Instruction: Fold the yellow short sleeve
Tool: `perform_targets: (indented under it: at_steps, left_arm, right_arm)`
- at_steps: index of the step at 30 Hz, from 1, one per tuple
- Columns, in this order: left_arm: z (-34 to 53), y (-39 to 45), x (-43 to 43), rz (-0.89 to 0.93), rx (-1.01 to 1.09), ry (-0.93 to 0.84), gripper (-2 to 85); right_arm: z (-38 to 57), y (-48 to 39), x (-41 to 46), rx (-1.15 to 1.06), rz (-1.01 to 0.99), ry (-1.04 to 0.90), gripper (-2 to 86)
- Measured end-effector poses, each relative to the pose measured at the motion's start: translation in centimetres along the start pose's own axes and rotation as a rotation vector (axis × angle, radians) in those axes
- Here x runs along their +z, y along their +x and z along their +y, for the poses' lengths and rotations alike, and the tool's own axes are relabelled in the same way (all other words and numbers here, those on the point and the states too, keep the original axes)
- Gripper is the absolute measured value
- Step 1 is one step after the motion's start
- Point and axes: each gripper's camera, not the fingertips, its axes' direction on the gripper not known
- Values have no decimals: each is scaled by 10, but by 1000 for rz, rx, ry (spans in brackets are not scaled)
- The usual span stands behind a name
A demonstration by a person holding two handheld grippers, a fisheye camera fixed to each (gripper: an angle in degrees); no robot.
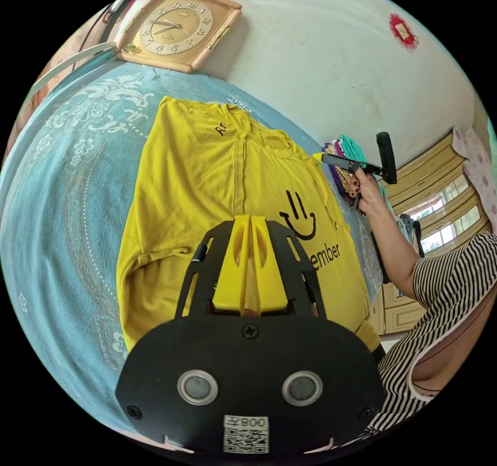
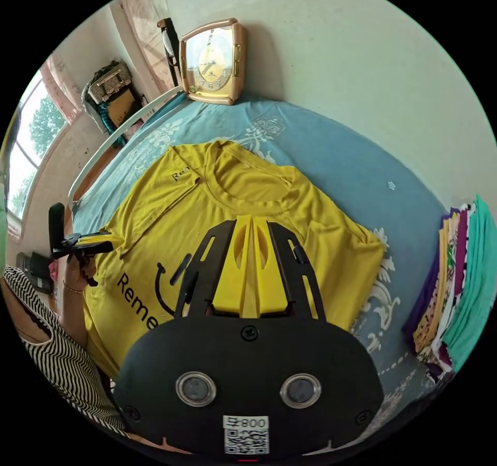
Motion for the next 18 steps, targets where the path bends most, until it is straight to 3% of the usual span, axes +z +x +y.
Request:
perform_targets:
  at_steps: [7,9,12,14,18]
  left_arm:
    - [-17,7,44,-151,27,-66,3]
    - [-19,6,50,-142,25,-48,3]
    - [-22,4,51,-10,37,68,4]
    - [-27,0,62,210,54,154,5]
    - [-41,7,105,403,117,118,11]
  right_arm:
    - [51,7,10,41,126,-193,1]
    - [58,2,0,45,131,-146,1]
    - [72,-5,-20,33,122,-150,6]
    - [90,-9,-39,47,118,-135,16]
    - [152,-32,-81,95,55,-95,69]
